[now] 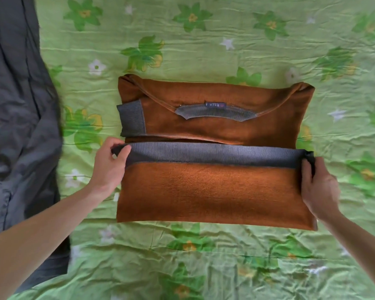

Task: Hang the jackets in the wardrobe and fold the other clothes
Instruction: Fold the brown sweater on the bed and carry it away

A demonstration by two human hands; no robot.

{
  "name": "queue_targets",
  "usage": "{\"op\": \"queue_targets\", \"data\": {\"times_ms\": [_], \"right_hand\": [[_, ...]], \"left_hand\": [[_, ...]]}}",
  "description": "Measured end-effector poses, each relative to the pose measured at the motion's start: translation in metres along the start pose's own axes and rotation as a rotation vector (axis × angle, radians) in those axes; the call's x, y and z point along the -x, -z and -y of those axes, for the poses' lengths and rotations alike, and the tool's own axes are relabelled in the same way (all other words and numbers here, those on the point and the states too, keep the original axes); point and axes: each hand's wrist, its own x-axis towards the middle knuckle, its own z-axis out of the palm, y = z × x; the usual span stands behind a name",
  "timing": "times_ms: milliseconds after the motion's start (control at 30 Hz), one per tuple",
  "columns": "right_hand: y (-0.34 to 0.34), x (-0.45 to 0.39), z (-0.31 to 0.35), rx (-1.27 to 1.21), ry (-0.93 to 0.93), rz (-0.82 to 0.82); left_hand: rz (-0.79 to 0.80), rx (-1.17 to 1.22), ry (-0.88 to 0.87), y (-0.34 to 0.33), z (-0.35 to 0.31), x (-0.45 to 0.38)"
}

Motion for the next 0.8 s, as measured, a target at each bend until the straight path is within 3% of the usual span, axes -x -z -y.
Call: {"op": "queue_targets", "data": {"times_ms": [100,167,233,333,400,467,567,633,700,800], "right_hand": [[0.005,0.001,-0.001,-0.051,0.059,-0.05],[0.002,-0.001,-0.005,-0.048,0.047,-0.05],[-0.004,-0.005,-0.007,-0.005,0.008,-0.032],[-0.01,-0.007,-0.007,0.068,-0.035,0.018],[-0.013,-0.008,-0.008,0.086,-0.071,0.016],[-0.013,-0.006,-0.009,0.068,-0.084,-0.024],[-0.011,0.006,-0.015,0.101,0.184,-0.133],[-0.01,0.019,-0.015,0.118,0.441,-0.098],[-0.015,0.035,-0.019,0.13,0.632,0.036],[-0.027,0.059,-0.039,0.216,0.611,0.184]], "left_hand": [[-0.025,-0.196,-0.322,0.01,-0.004,0.006],[-0.069,-0.292,-0.421,0.016,-0.002,0.002],[-0.107,-0.376,-0.45,0.015,0.002,-0.006],[-0.036,-0.516,-0.462,0.003,0.009,-0.011],[-0.007,-0.609,-0.377,-0.007,0.011,-0.008],[-0.075,-0.664,-0.289,-0.014,0.009,-0.002],[-0.2,-0.714,-0.386,-0.021,0.0,0.018],[-0.105,-0.742,-0.495,-0.028,-0.005,0.04],[0.076,-0.798,-0.537,-0.04,-0.003,0.066],[0.282,-0.879,-0.542,-0.05,0.015,0.094]]}}
